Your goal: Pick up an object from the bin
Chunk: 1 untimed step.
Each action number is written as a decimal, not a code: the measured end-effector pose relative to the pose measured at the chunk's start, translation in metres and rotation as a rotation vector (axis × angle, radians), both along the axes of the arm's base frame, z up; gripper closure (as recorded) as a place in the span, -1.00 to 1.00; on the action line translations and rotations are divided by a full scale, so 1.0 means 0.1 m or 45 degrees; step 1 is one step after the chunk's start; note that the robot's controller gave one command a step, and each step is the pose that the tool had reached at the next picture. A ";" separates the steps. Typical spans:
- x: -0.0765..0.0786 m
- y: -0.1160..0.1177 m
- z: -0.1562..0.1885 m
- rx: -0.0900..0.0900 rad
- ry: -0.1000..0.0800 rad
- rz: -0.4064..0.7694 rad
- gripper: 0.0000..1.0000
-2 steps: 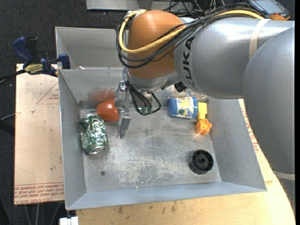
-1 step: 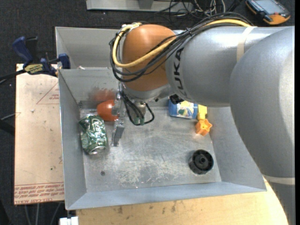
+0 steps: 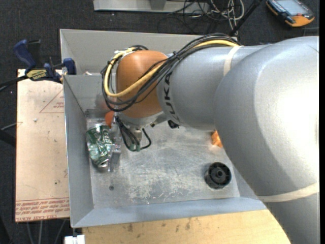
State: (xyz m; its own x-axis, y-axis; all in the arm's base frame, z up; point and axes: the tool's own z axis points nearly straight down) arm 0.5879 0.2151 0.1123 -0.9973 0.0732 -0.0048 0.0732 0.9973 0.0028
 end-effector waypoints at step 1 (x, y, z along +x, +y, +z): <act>0.07 0.12 -0.18 -0.002 -0.011 0.045 1.00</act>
Offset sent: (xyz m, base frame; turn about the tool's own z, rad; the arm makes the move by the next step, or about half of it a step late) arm 0.0000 0.0000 0.0000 0.0000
